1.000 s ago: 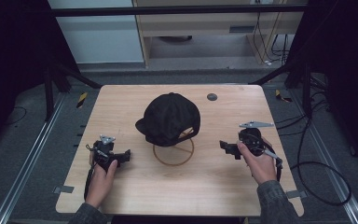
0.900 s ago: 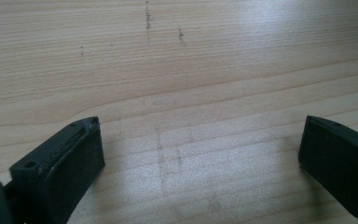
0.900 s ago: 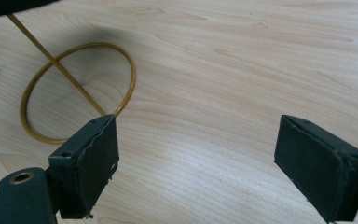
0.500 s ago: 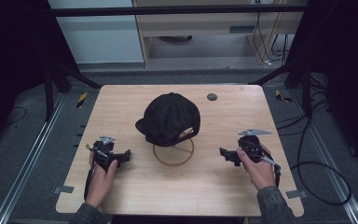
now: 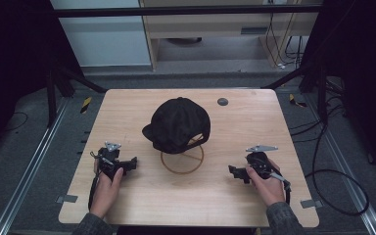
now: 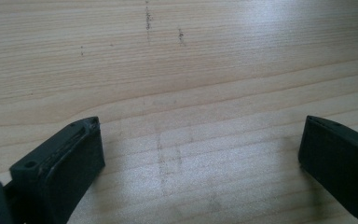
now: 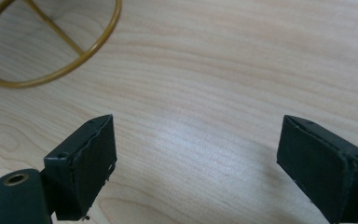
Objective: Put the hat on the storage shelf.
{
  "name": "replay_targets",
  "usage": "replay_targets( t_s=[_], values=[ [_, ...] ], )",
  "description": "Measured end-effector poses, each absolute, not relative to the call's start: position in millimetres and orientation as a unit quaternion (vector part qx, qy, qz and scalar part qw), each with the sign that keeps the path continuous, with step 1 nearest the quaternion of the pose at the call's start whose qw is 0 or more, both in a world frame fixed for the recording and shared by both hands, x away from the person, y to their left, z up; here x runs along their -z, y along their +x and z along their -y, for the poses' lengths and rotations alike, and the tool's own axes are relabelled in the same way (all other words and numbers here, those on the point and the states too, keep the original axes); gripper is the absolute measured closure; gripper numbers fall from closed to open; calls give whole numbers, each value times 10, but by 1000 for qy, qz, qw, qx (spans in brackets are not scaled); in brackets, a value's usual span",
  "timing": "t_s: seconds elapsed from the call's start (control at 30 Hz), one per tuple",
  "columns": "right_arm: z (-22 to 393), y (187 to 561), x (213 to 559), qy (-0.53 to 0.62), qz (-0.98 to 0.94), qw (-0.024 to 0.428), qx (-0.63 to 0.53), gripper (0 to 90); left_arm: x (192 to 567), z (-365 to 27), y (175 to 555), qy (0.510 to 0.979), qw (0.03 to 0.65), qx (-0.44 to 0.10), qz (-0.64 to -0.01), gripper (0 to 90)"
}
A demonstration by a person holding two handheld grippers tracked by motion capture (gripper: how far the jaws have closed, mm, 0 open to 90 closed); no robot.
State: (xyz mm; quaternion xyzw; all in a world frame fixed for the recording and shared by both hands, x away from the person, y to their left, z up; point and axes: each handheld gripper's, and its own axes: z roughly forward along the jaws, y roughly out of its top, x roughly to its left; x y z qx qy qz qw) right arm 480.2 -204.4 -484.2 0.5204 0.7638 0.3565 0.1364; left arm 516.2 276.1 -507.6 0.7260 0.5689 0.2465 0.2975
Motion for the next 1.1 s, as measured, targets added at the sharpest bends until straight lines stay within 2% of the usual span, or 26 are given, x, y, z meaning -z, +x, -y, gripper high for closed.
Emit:
replay_targets(
  t_s=[0.4, 0.9, 1.1],
  values=[
    [1944, 4789, 4994, 520, -765, 135, -355, 112, 5076, -2762, 5162, 726, 297, -246, -569, 0],
    [1782, 4816, 5076, 516, -755, 185, -361, 88, 5076, -2761, 5162, 726, 297, -246, -569, 0],
    [1693, 4809, 5112, 504, -765, 219, -336, 58, 5076, -2761, 5162, 726, 298, -246, -569, 0]
  ],
)
